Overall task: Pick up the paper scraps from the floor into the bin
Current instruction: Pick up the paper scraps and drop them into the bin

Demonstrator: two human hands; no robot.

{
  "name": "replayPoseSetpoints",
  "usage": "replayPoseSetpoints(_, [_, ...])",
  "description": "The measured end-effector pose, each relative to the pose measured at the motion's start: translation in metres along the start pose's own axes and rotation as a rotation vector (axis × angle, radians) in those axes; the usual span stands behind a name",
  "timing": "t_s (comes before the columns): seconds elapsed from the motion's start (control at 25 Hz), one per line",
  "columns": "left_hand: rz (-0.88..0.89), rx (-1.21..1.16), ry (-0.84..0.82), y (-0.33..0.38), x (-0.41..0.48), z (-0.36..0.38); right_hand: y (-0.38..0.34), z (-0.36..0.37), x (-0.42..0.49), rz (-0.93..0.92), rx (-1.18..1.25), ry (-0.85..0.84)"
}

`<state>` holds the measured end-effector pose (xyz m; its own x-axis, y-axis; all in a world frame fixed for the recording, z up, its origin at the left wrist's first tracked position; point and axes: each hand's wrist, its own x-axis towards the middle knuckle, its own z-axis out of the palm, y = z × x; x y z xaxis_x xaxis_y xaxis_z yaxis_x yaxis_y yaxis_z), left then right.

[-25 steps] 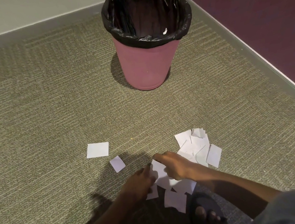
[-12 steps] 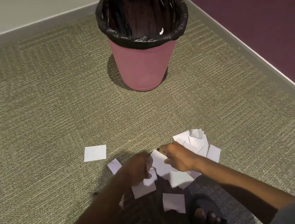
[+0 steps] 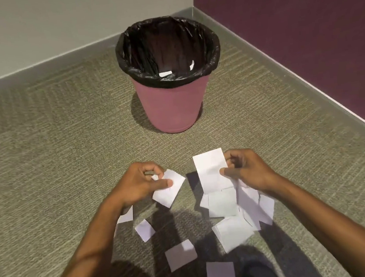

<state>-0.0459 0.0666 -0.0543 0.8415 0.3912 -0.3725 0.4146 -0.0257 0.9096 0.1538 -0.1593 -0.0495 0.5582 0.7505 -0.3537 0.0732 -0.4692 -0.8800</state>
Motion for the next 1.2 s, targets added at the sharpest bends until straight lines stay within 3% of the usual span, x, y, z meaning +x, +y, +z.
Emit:
replayPoseSetpoints(0.16, [0.049, -0.255, 0.113, 0.054, -0.009, -0.028, -0.061, -0.032, -0.005, -0.055, 0.192, 0.055])
replayPoseSetpoints(0.28, [0.186, -0.447, 0.239, 0.122, -0.004, -0.047, -0.120, -0.058, 0.012, -0.128, 0.338, 0.145])
replayPoseSetpoints(0.4, [0.268, -0.432, 0.351, 0.185, 0.024, -0.058, -0.172, -0.072, 0.047, -0.209, 0.395, 0.206])
replayPoseSetpoints(0.52, [0.239, -0.438, 0.465, 0.221, 0.064, -0.064, -0.212, -0.069, 0.078, -0.248, 0.433, 0.267])
replayPoseSetpoints(0.68, [0.111, -0.497, 0.555, 0.232, 0.100, -0.064, -0.234, -0.056, 0.115, -0.199, 0.465, 0.393])
replayPoseSetpoints(0.96, [0.017, -0.363, 0.662, 0.230, 0.126, -0.063, -0.234, -0.041, 0.145, -0.093, 0.400, 0.632])
replayPoseSetpoints(1.2, [-0.001, -0.277, 0.578, 0.232, 0.134, -0.067, -0.228, -0.039, 0.157, -0.123, 0.298, 0.726])
